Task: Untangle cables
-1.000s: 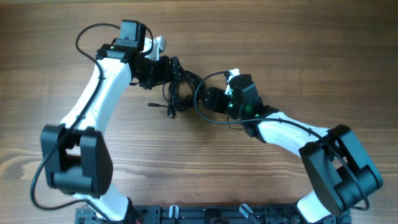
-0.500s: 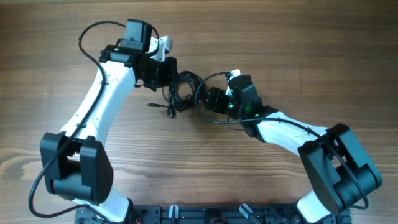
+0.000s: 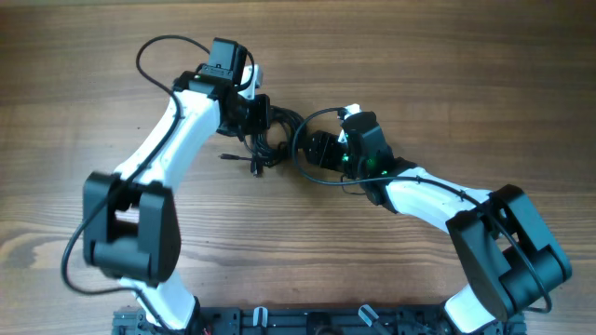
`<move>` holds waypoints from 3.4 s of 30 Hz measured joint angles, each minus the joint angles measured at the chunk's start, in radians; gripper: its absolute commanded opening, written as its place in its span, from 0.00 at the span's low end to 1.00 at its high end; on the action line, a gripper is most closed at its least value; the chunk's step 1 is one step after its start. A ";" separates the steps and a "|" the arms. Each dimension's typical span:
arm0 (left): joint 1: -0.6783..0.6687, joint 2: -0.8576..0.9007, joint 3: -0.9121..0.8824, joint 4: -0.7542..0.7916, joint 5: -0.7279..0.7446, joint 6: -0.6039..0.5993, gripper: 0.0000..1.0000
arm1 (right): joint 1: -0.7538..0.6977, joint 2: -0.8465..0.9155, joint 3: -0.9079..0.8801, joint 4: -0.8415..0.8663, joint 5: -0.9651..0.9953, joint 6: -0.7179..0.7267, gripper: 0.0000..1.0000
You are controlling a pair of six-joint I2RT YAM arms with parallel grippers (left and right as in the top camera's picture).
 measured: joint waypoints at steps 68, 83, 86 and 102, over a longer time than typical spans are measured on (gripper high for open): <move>0.010 0.180 -0.006 0.069 0.194 0.019 0.04 | 0.098 0.217 0.009 0.324 0.121 0.288 0.45; 0.010 0.180 -0.006 0.066 0.207 0.026 0.04 | 0.096 0.216 0.017 0.341 0.116 0.191 0.05; 0.011 0.180 -0.006 0.051 0.232 0.046 0.04 | 0.095 0.154 0.016 0.235 0.106 0.122 0.05; 0.019 0.172 -0.006 0.009 0.441 0.190 0.04 | -0.006 -0.230 0.013 -0.158 0.085 -0.061 0.05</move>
